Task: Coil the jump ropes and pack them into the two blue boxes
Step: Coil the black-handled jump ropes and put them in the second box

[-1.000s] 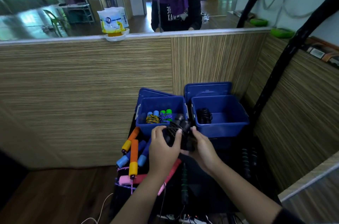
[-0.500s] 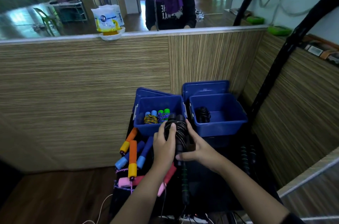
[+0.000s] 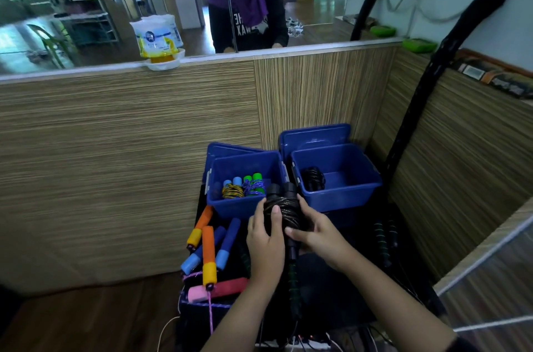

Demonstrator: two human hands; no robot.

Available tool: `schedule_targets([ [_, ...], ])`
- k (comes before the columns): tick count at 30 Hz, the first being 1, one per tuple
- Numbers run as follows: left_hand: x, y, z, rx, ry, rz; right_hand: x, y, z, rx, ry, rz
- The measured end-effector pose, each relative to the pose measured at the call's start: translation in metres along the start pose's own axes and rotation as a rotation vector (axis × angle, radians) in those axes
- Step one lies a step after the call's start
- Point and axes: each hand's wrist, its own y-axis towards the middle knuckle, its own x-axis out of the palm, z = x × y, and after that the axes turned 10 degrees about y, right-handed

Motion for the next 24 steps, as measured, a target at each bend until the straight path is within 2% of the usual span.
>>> schedule_targets([
  [2,0.000,0.001,0.000,-0.006,0.004,-0.006,0.000,-0.003,0.001,0.024,-0.001,0.013],
  [6,0.002,0.005,0.002,0.035,0.045,-0.024,0.005,-0.007,0.004,-0.027,-0.123,0.159],
  [10,0.015,0.006,0.004,0.087,0.076,-0.106,-0.007,-0.005,0.011,-0.053,-0.125,0.208],
  [15,0.044,0.018,0.003,0.209,0.277,-0.250,-0.051,0.003,0.008,-0.039,-0.083,0.249],
  [19,0.077,0.047,0.002,0.169,0.281,-0.403,-0.095,0.032,0.001,0.008,-0.059,0.279],
  [24,0.126,0.101,0.007,0.188,0.386,-0.463,-0.148,0.096,-0.010,0.032,-0.164,0.283],
])
